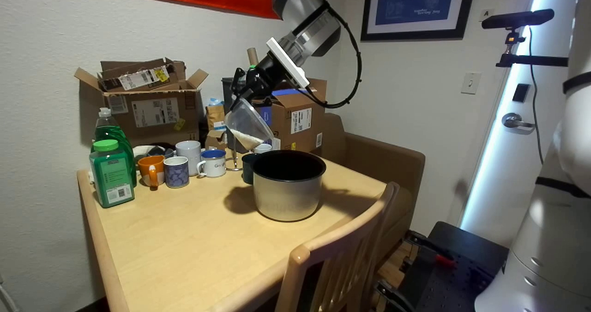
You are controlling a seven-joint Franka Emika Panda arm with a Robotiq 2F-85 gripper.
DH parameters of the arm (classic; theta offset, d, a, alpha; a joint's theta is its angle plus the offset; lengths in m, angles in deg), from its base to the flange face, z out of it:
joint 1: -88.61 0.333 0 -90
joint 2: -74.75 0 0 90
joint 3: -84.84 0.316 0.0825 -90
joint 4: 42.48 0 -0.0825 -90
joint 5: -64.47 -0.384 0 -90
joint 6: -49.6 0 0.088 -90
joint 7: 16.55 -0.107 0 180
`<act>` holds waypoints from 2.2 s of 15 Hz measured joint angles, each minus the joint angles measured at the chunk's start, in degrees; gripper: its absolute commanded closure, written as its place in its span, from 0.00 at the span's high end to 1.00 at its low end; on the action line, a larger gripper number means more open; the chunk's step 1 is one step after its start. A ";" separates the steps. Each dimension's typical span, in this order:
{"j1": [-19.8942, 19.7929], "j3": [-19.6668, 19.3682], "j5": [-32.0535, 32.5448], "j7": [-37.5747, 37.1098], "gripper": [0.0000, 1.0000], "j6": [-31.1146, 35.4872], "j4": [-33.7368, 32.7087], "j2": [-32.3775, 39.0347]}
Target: Pick the bowl and pour its contents into the bucket
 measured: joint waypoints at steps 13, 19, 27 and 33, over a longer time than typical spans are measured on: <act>-1.54 -0.42 -3.44 0.69 0.02 -4.58 -0.41 2.61; -3.81 -2.73 -8.26 3.07 0.02 -10.75 -0.91 2.58; -6.53 -5.63 -15.22 4.42 0.02 -18.09 -1.70 3.26; -7.25 -6.31 -18.06 4.42 0.02 -19.31 -2.12 6.13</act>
